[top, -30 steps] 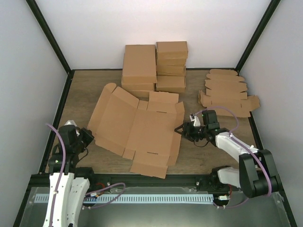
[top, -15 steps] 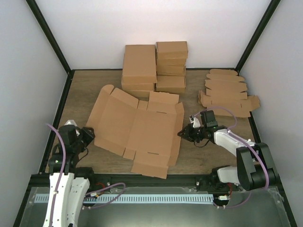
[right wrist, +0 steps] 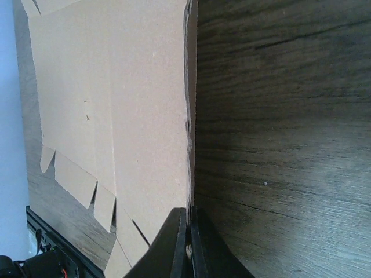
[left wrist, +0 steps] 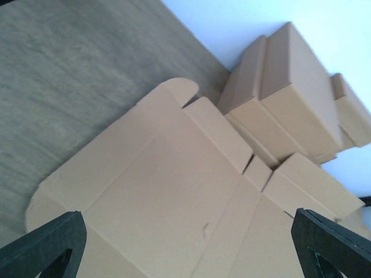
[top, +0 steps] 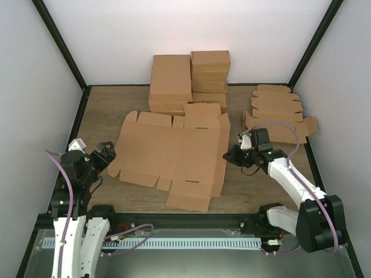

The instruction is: Fold the paper box

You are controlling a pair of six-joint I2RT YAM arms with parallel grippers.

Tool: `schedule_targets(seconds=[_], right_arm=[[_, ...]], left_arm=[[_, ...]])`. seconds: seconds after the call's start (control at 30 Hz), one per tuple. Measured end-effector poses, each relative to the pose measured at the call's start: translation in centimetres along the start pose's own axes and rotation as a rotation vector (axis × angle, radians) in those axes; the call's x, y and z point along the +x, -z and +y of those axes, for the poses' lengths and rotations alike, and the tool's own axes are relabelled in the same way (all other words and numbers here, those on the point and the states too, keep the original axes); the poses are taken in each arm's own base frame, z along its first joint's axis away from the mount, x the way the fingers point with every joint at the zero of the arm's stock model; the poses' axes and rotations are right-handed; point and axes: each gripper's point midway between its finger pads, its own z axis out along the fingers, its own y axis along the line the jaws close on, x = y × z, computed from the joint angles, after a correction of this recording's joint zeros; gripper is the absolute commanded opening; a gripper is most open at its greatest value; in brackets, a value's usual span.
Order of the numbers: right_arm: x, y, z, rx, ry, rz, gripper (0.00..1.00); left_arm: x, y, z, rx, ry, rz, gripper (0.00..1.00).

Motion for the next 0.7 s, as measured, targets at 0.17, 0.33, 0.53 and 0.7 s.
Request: schedule_targets(seconds=[0.17, 0.33, 0.53, 0.7], right_arm=[[-0.4, 0.7, 0.4, 0.012, 0.017, -0.014, 0.01], [0.0, 0.7, 0.1, 0.023, 0.009, -0.002, 0.01], [0.1, 0.8, -0.2, 0.043, 0.005, -0.002, 0.01], [0.2, 0.9, -0.3, 0.049, 0.001, -0.004, 0.01]], left_arm=[[0.0, -0.2, -2.5, 0.113, -0.003, 0.035, 1.0], [0.5, -1.0, -5.6, 0.247, 0.068, 0.13, 1.0], [-0.6, 0.8, -11.4, 0.493, 0.219, 0.225, 1.0], [-3.6, 5.8, -16.1, 0.675, 0.292, 0.218, 0.99]])
